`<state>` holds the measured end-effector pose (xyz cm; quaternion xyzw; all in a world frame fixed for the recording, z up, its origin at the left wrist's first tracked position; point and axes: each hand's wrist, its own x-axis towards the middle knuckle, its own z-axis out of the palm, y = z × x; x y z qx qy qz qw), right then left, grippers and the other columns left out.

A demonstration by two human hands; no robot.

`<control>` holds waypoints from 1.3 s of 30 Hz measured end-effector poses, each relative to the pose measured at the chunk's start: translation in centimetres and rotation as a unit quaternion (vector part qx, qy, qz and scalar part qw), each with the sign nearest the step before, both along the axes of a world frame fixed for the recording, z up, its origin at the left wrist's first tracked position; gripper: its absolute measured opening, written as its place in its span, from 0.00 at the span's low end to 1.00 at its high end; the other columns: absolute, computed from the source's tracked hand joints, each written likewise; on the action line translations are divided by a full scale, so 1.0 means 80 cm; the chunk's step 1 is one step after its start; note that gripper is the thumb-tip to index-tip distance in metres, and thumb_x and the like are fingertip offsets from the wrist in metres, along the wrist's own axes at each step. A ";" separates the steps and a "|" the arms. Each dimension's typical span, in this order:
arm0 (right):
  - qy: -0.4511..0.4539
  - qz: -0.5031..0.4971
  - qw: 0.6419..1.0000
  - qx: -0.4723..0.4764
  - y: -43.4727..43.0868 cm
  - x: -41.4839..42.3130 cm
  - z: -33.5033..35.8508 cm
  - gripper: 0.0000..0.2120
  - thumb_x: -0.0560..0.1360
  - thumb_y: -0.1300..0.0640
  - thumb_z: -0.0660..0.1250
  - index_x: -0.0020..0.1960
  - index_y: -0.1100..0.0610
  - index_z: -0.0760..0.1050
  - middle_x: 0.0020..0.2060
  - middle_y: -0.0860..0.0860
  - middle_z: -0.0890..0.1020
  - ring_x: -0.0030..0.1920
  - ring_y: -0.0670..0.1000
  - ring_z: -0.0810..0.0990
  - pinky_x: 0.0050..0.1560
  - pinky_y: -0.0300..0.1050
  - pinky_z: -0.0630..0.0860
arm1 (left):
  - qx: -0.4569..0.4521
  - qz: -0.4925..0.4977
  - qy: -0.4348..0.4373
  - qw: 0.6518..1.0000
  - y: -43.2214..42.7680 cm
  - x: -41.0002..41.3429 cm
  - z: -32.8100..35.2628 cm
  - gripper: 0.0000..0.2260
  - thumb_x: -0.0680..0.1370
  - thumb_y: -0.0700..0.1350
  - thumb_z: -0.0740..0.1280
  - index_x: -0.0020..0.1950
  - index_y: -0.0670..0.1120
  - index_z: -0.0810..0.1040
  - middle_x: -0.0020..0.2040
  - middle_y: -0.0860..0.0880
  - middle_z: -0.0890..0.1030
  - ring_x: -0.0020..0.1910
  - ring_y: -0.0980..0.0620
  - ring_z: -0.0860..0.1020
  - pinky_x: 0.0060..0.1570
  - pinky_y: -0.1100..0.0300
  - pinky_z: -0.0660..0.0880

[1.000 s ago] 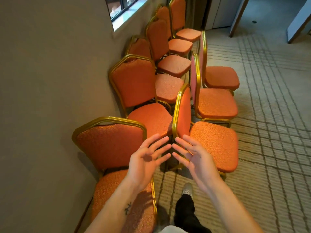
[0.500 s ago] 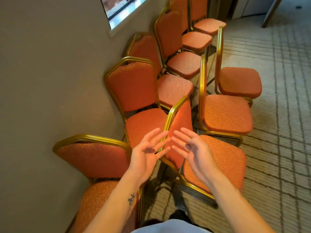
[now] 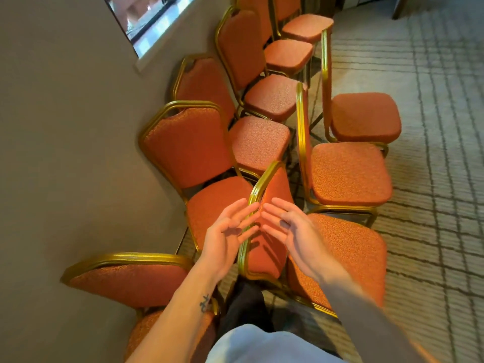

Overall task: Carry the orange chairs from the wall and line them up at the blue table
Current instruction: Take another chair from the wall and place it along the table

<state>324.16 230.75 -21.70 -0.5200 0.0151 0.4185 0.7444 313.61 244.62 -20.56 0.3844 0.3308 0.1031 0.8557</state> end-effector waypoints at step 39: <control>0.038 -0.137 0.957 -0.254 0.115 0.050 -0.070 0.25 0.69 0.47 0.68 0.66 0.47 0.77 0.58 0.46 0.83 0.61 0.49 0.80 0.65 0.51 0.75 | 0.038 -0.354 0.061 0.933 0.124 0.214 -0.077 0.22 0.80 0.39 0.54 0.71 0.37 0.74 0.66 0.42 0.82 0.66 0.51 0.79 0.59 0.55 0.74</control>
